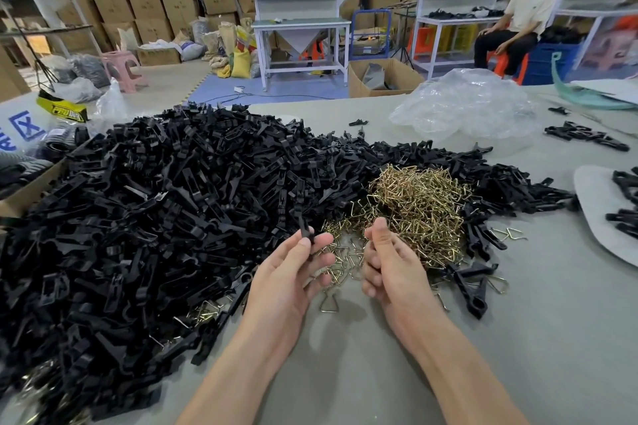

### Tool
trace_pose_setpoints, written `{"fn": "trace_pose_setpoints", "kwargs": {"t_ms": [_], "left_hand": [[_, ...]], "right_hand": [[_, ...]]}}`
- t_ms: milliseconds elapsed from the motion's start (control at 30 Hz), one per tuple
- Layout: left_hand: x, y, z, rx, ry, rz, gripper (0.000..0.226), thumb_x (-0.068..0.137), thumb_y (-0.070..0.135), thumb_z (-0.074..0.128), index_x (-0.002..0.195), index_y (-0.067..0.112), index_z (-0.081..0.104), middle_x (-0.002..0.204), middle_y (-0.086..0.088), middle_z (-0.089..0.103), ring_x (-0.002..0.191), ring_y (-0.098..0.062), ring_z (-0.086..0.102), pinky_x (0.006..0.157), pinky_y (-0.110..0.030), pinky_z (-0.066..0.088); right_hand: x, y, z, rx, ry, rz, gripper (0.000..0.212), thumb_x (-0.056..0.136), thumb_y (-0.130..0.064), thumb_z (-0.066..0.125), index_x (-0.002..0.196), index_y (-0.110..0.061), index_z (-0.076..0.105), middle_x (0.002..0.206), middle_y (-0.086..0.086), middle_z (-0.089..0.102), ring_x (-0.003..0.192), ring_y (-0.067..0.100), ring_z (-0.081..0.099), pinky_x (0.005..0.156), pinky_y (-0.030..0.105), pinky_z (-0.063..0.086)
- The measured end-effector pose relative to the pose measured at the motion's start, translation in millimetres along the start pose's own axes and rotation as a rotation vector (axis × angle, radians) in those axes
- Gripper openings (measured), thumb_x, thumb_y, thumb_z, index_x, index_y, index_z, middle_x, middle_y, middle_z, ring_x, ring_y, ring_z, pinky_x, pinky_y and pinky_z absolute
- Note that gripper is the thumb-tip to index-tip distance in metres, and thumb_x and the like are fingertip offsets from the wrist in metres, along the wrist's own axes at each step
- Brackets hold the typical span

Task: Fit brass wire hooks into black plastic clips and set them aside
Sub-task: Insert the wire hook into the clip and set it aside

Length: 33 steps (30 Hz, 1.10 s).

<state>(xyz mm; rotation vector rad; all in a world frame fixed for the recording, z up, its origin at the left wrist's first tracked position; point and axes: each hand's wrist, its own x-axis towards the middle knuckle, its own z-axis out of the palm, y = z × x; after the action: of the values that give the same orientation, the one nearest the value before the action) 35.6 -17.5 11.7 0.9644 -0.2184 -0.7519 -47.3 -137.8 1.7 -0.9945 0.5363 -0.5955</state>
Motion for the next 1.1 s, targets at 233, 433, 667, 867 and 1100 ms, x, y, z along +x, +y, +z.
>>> {"fn": "trace_pose_setpoints", "kwargs": {"t_ms": [233,433,667,867,1100], "left_hand": [[-0.9,0.5,-3.2,-0.106,-0.079,-0.035,0.026,0.084,0.008,0.063,0.109,0.015,0.064,0.119,-0.015,0.071,0.089,-0.019,0.071,0.069,-0.03,0.059],[-0.7,1.5,-5.2,-0.059,-0.062,-0.01,0.024,0.087,0.005,0.063,0.108,0.016,0.062,0.104,-0.019,0.074,0.075,-0.02,0.073,0.063,-0.028,0.059],[4.0,4.7,-6.2,-0.058,0.043,-0.005,0.015,0.1,0.013,0.048,0.107,0.007,0.06,0.072,-0.011,0.066,0.057,-0.019,0.061,0.051,-0.029,0.055],[0.1,-5.3,-11.9,0.485,0.011,0.196,0.033,0.103,0.01,0.047,0.126,0.034,0.045,0.098,-0.004,0.075,0.079,-0.016,0.07,0.066,-0.022,0.055],[-3.2,-4.3,-9.6,0.795,0.012,0.341,0.036,0.103,0.013,0.049,0.128,0.037,0.058,0.102,0.026,0.067,0.093,-0.003,0.067,0.087,-0.026,0.055]], "right_hand": [[5.0,4.3,4.8,0.085,-0.055,0.108,0.033,0.106,-0.016,0.04,0.11,-0.005,0.07,0.063,-0.003,0.052,0.048,0.008,0.045,0.044,0.022,0.041],[3.0,5.3,-5.2,0.027,-0.173,0.061,0.028,0.083,-0.019,0.07,0.109,-0.012,0.078,0.093,0.006,0.072,0.082,0.014,0.067,0.075,0.027,0.056],[1.3,6.9,-5.3,0.113,-0.179,0.089,0.028,0.075,-0.008,0.072,0.103,-0.007,0.078,0.096,0.012,0.073,0.088,0.019,0.072,0.078,0.023,0.059],[1.0,6.6,-6.2,0.051,-0.204,0.11,0.026,0.087,-0.002,0.068,0.112,-0.009,0.075,0.104,0.016,0.076,0.091,0.018,0.074,0.078,0.023,0.059],[-1.6,7.6,-2.6,-0.061,-0.272,0.028,0.033,0.077,-0.02,0.075,0.109,-0.021,0.079,0.111,0.008,0.076,0.095,0.016,0.073,0.089,0.03,0.059]]}}
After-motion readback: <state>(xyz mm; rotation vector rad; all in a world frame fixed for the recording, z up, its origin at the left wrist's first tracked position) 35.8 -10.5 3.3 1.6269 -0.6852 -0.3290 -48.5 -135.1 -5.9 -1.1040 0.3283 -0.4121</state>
